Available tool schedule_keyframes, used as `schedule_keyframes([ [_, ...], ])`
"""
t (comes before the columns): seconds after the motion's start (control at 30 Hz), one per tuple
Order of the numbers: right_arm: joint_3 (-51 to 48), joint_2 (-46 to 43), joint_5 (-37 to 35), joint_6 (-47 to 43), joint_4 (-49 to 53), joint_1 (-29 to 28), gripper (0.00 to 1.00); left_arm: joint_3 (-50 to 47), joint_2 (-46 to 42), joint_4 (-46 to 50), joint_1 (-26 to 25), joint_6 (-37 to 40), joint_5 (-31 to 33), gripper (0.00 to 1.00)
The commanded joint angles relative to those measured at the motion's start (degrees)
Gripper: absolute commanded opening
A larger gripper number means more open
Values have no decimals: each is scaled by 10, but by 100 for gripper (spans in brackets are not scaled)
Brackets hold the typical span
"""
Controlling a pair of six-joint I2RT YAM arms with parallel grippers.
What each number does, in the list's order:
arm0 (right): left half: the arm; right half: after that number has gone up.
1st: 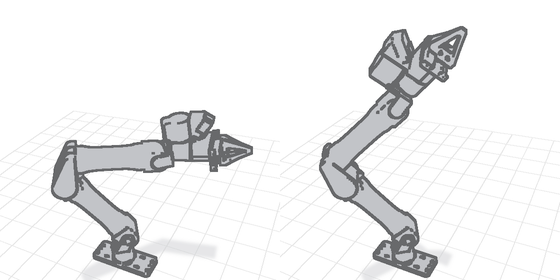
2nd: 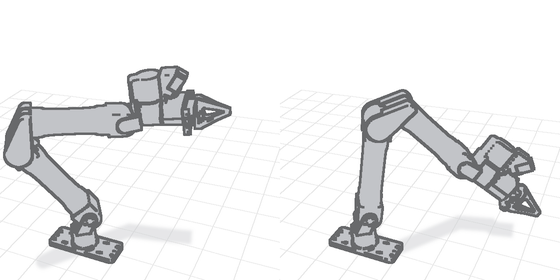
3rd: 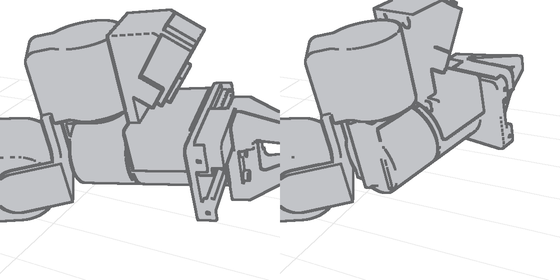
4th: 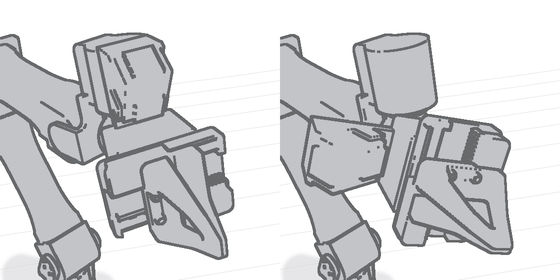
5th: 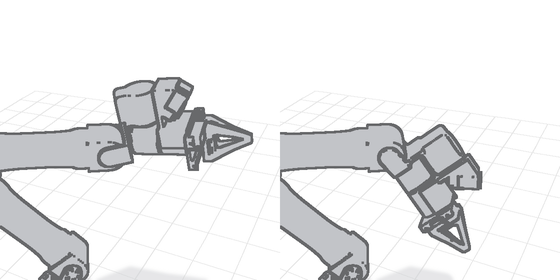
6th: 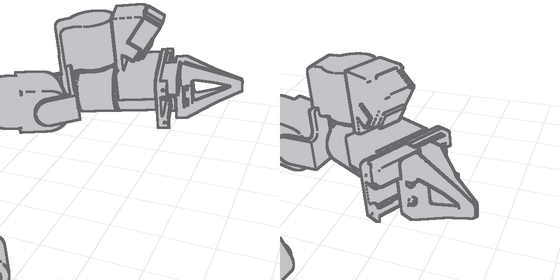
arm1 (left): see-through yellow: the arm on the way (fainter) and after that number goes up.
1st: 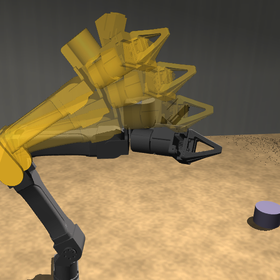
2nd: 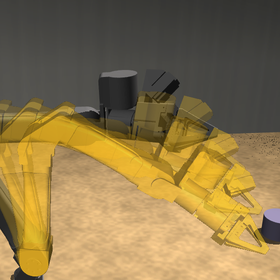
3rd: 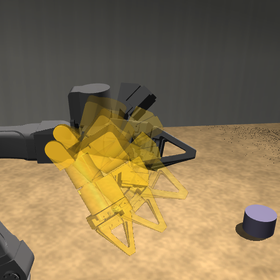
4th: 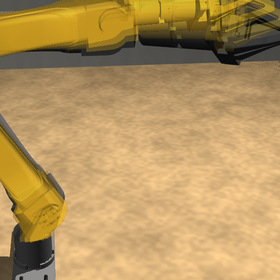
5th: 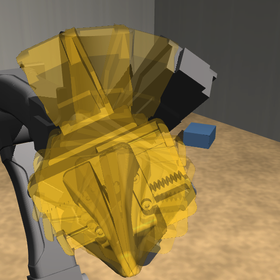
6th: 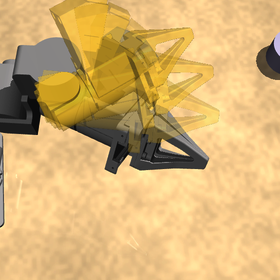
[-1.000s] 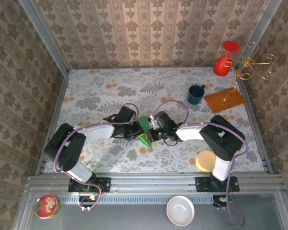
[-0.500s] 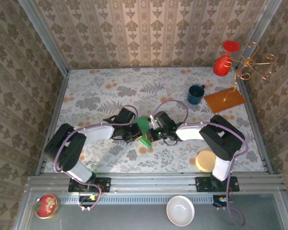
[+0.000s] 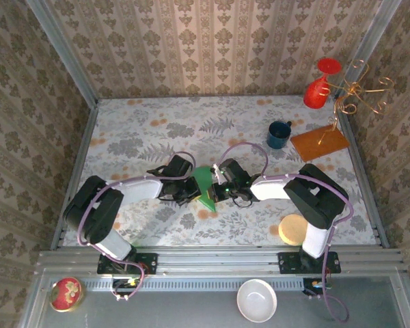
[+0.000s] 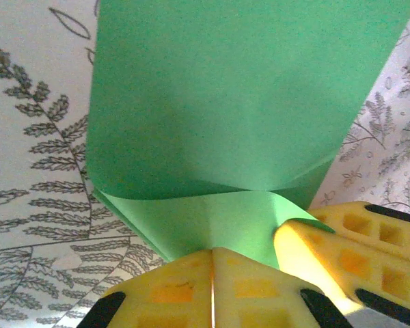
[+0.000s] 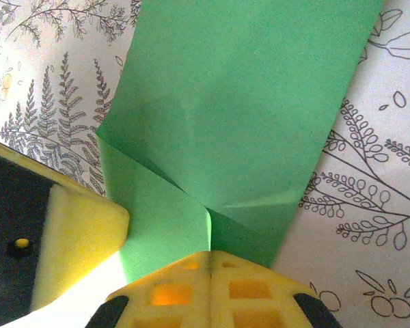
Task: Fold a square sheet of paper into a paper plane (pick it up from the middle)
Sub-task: Third fold the triangle at the center of the table.
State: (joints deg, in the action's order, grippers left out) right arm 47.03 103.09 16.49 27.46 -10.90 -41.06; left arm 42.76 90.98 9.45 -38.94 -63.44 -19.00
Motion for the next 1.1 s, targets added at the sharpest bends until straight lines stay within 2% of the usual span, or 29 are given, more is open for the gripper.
schedule_keyframes([
  [0.0, 0, 16, -13, 7, 44, 5, 0, -8, 17, 19, -2, -12, 12, 8],
  [0.3, 2, 5, -12, 10, 47, 5, 1, -15, 23, 29, 0, -19, 22, 8],
  [0.37, 10, -11, -17, 15, 61, 8, 9, -18, 23, 35, 1, -19, 27, 7],
  [0.5, 27, -59, -25, 59, 103, 34, 40, -23, 26, 34, 4, -19, 30, 6],
  [0.57, 14, -86, 8, 76, 87, 57, 47, -24, 30, 31, 4, -18, 29, 5],
  [0.7, 7, -126, 8, 86, 119, 82, 59, -24, 38, 21, 6, -15, 28, 5],
  [0.77, 12, -135, 19, 80, 144, 89, 58, -22, 40, 16, 8, -14, 29, 5],
  [0.93, 8, -148, 85, 81, 147, 85, 42, -11, 48, 14, 15, -2, 31, 5],
  [1.07, 23, -134, 106, 71, 178, 60, 29, -9, 52, 12, 17, 1, 34, 5],
])
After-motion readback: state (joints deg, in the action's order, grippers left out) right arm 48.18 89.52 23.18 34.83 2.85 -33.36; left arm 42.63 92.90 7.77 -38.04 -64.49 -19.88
